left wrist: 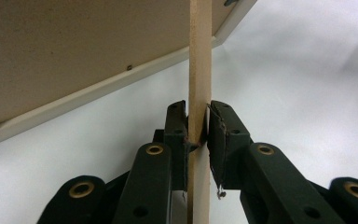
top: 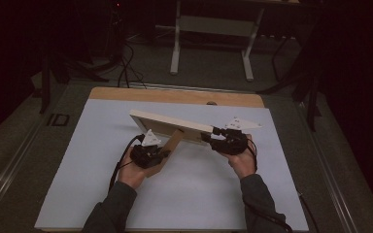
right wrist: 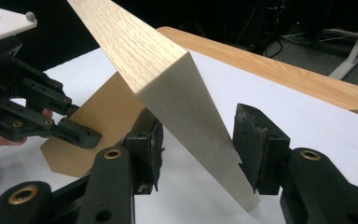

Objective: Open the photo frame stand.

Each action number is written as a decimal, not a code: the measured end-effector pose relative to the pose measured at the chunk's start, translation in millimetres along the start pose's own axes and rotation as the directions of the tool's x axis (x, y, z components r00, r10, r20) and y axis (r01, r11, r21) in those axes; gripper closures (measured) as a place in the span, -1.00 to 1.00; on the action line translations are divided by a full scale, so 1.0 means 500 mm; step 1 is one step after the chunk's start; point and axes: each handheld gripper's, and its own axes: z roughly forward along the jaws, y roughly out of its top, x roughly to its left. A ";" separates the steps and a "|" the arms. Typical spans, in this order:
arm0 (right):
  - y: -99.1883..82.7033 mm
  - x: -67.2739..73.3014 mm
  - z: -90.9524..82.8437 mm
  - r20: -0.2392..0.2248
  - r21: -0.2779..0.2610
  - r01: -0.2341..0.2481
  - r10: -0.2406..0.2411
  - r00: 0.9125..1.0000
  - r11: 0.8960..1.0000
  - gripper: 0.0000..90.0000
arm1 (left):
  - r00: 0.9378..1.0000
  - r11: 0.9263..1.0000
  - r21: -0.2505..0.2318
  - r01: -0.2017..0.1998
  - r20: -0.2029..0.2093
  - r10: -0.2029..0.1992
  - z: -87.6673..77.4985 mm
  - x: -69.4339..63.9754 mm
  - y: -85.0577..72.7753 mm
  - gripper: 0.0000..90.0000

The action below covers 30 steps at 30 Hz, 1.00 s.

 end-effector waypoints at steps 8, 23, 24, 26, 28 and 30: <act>-0.005 0.000 -0.001 0.004 0.006 0.000 0.000 1.000 1.000 0.14 | 1.000 1.000 -0.005 -0.007 -0.004 0.007 -0.002 0.001 0.000 0.68; -0.038 -0.006 -0.006 -0.009 0.058 0.013 -0.012 1.000 0.998 0.11 | 1.000 0.999 -0.035 0.017 0.019 -0.017 -0.023 0.010 0.007 0.53; -0.040 -0.005 -0.005 -0.007 0.062 0.011 -0.011 1.000 0.998 0.11 | 1.000 0.999 -0.035 0.015 0.021 -0.014 -0.025 0.010 0.008 0.52; -0.043 -0.006 -0.005 -0.009 0.066 0.012 -0.011 1.000 0.998 0.12 | 1.000 0.999 -0.038 0.016 0.025 -0.015 -0.026 0.009 0.009 0.52; -0.047 -0.005 -0.005 -0.010 0.069 0.009 -0.008 1.000 0.998 0.15 | 1.000 0.999 -0.044 0.021 0.025 -0.019 -0.028 0.009 0.010 0.50; -0.051 -0.006 -0.006 -0.010 0.071 0.010 -0.010 1.000 0.997 0.26 | 1.000 0.999 -0.044 0.025 0.018 -0.024 -0.030 0.010 0.010 0.45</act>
